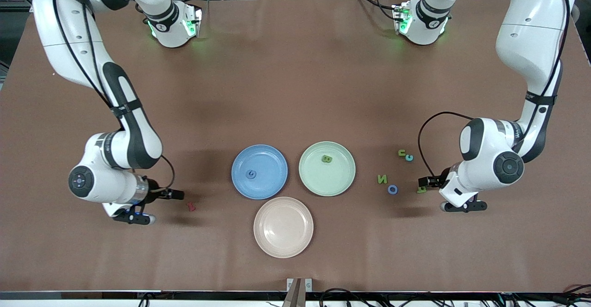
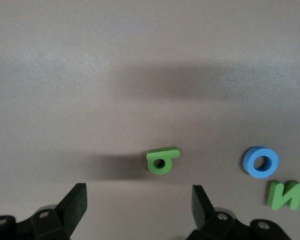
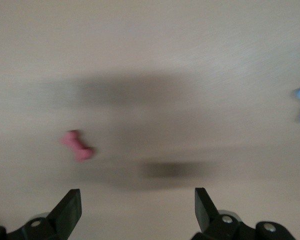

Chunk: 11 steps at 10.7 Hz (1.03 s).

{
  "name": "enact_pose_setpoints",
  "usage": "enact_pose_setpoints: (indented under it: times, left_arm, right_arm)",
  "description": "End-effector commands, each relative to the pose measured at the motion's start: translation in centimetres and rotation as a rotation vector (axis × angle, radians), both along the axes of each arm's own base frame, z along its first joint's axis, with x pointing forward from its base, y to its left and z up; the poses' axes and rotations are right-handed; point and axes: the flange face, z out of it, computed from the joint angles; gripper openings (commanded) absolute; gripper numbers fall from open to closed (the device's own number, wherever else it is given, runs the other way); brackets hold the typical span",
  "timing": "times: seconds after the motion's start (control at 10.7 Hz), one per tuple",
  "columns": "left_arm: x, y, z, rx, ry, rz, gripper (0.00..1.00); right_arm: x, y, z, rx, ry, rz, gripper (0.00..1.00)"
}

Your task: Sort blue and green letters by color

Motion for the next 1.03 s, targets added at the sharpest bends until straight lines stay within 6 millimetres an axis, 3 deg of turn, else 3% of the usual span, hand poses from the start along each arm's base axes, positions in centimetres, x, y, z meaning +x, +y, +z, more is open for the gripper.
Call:
enact_pose_setpoints:
  times: [0.0,0.28,0.37,0.56,0.93]
  left_arm:
    - [-1.2,-0.5,-2.2,0.042,-0.05,0.02,0.92]
    - [-1.2,-0.7,-2.2,0.069,-0.07,0.016,0.8]
    - [-0.8,-0.8,-1.8,0.063,-0.096,0.018,0.8]
    - [-0.8,-1.8,-2.4,0.054,-0.115,0.036,0.79]
    - [-1.1,-2.8,-3.3,0.051,-0.111,0.036,0.64]
  right_arm:
    - [1.0,-5.1,0.3,-0.208,-0.037,0.214,1.0]
    - [2.0,-11.2,-2.0,-0.213,-0.106,0.306,1.0]
    - [2.7,-12.2,-2.3,-0.214,-0.118,0.323,1.0]
    - [3.5,-12.7,-2.5,-0.214,-0.128,0.317,1.0]
    - [4.1,-12.7,-2.6,-0.173,-0.155,0.269,1.0]
